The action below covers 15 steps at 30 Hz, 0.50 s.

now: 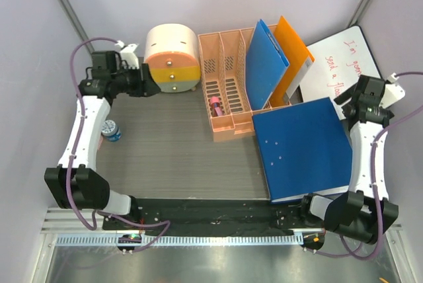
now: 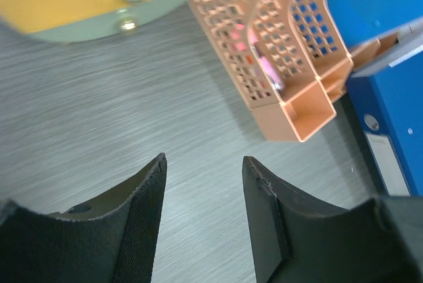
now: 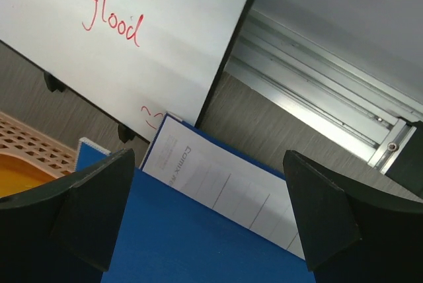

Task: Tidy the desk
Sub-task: Move the folder to the center of the board.

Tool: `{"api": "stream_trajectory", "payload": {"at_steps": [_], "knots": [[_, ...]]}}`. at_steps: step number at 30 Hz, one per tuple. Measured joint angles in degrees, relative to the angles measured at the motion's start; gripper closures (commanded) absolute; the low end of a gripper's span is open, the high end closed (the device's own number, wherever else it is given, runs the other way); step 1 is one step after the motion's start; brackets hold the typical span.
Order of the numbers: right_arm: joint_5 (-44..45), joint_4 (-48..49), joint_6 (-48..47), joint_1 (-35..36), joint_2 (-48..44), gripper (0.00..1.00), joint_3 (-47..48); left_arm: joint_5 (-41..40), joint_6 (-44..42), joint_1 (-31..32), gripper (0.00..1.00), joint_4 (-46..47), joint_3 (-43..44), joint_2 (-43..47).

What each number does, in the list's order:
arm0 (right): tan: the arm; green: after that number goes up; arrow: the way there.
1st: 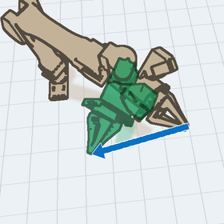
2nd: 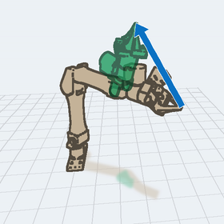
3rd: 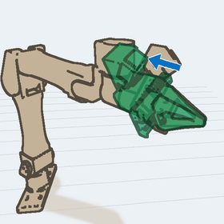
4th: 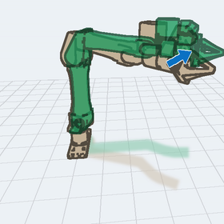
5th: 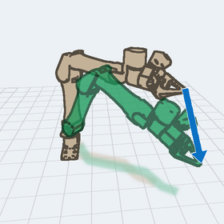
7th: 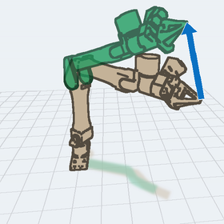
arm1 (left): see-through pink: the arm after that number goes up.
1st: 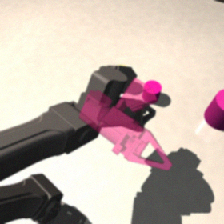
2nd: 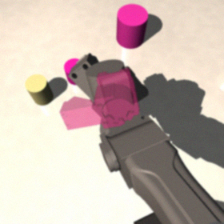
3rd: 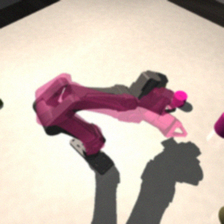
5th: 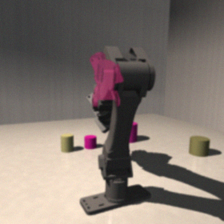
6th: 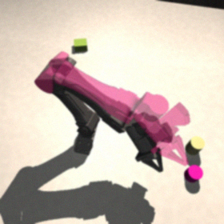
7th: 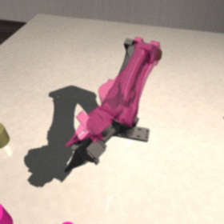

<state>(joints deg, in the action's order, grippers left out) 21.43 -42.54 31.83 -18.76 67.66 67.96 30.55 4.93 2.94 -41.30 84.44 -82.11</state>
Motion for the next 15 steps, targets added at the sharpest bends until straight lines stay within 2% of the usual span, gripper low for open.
{"api": "stream_trajectory", "payload": {"at_steps": [3,5,9,15], "knots": [[-0.8,2.1,1.7,-2.4,-3.4,0.00,-4.4,1.8,0.1,-4.8,0.49,-0.2,-0.3,0.0],[-1.1,2.2,2.6,-3.2,-6.2,0.00,-8.5,3.4,0.4,-5.2,0.51,-0.1,-0.8,0.0],[-2.4,2.3,4.3,-3.6,-10.3,0.00,-14.4,5.1,0.7,-2.9,0.53,0.1,-2.0,0.0],[-12.9,2.3,6.0,-3.7,-15.0,0.00,-19.4,4.3,0.4,3.9,0.54,0.4,-2.1,0.0]]}}
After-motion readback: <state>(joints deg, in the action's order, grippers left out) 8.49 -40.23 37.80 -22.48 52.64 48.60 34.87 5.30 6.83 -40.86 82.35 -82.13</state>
